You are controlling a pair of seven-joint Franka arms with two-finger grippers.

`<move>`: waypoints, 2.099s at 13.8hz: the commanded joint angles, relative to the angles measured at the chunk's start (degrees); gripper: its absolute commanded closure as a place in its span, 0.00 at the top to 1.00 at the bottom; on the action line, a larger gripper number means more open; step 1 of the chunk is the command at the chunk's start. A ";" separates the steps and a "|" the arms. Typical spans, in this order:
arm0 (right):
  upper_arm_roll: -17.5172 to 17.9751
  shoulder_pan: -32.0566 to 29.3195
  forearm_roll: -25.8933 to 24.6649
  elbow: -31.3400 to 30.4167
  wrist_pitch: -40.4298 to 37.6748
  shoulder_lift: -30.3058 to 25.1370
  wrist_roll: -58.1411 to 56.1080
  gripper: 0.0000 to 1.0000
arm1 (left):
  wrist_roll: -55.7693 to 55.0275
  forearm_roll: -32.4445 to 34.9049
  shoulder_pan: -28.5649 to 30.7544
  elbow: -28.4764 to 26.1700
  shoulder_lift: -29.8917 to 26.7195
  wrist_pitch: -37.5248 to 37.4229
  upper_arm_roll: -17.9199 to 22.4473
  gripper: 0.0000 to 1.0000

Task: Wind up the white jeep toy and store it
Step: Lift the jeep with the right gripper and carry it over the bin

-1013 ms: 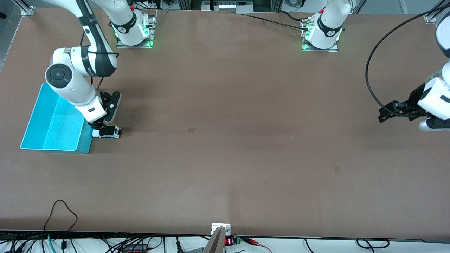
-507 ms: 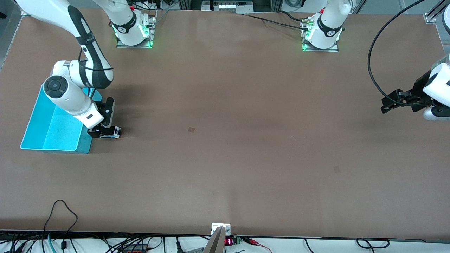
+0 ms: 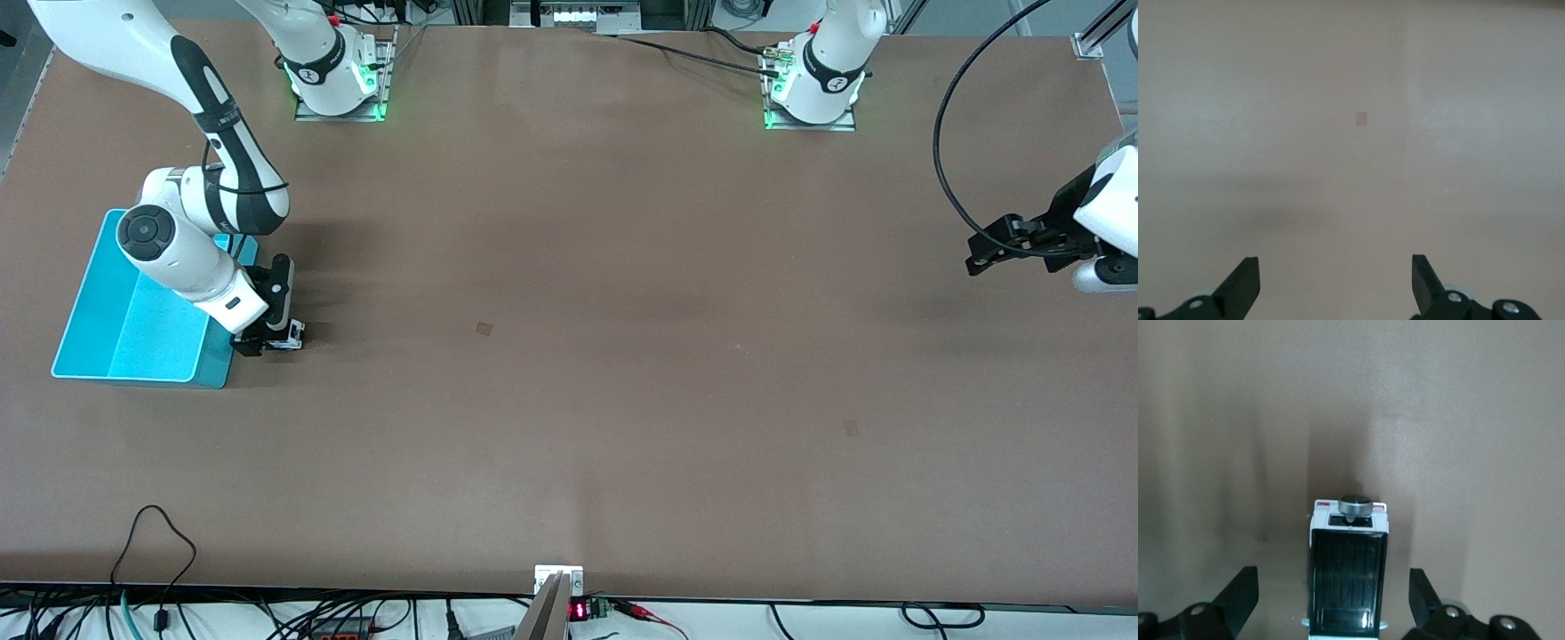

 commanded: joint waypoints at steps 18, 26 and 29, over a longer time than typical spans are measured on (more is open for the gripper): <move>1.75 -1.40 0.38 0.68 0.36 1.31 3.64 0.00 | 0.74 -1.36 -0.19 0.39 -0.83 -3.73 0.32 1.00; 8.96 -0.61 0.82 9.89 -16.14 -3.43 21.30 0.00 | 0.47 -1.36 -0.10 0.39 -0.83 -3.91 0.32 1.00; 8.79 -1.05 1.35 11.49 -22.92 -9.31 30.44 0.00 | 0.47 -1.36 -0.10 0.39 -0.83 -3.91 0.32 1.00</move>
